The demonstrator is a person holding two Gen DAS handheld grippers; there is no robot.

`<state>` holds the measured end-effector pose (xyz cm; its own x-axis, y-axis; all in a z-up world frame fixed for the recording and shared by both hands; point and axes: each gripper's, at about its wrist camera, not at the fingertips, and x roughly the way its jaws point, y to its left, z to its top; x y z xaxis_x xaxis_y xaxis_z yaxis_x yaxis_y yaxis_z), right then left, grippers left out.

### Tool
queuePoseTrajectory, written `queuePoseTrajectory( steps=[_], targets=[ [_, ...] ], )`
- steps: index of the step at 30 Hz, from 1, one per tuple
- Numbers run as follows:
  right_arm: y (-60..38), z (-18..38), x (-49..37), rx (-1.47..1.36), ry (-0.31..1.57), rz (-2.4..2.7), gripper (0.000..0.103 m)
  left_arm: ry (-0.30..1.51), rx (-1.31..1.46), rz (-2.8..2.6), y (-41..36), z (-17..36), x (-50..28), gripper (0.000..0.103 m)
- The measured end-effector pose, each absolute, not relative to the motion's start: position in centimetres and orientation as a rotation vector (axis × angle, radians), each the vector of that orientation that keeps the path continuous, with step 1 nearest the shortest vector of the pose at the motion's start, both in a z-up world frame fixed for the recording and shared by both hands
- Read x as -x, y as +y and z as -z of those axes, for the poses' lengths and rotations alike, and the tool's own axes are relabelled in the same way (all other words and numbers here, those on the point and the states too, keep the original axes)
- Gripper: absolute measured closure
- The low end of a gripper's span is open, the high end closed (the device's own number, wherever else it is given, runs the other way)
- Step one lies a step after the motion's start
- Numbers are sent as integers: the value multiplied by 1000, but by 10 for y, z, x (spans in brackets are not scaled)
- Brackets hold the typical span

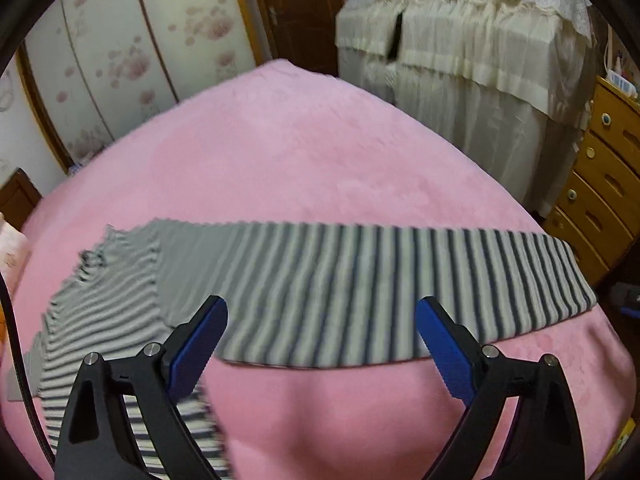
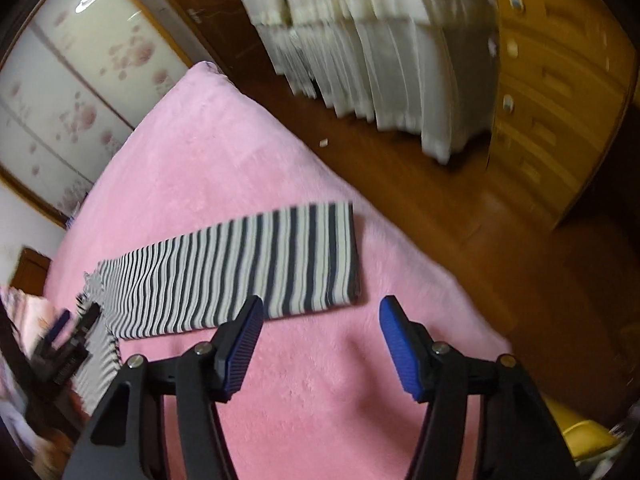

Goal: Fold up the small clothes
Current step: 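Move the right tool to the sleeve cuff and close on it, then carry the held sleeve across the shirt front and open the right tool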

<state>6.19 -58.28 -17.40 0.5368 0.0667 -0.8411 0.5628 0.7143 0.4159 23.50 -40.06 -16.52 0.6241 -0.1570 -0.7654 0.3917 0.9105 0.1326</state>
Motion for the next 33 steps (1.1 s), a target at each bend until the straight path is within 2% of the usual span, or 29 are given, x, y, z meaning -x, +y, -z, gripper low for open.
queuePoseTrajectory(
  steps=[2,6,12,14,16,22,30,32,33],
  targets=[
    [-586,189,-62,-795,988,314,43,865,-274,333,-409,175,-235,8],
    [-590,211,-65,-869,1001,308,53,922,-219,351,-430,190,-239,8],
    [-603,228,-71,-965,966,320,61,960,-228,343,-451,208,-244,24],
    [-606,231,-72,-982,953,324,71,992,-226,339,-451,213,-246,29],
    [-606,234,-75,-984,957,327,91,1011,-233,343,-451,214,-248,36],
    [-599,218,-78,-944,903,296,95,1016,-255,303,-440,202,-247,36],
    [-553,141,-92,-781,770,186,95,1019,-187,268,-396,171,-246,36],
    [-536,120,-98,-727,746,155,95,1019,-177,258,-382,165,-245,29],
    [-524,107,-102,-695,731,132,95,1021,-175,250,-374,161,-245,18]
  ],
)
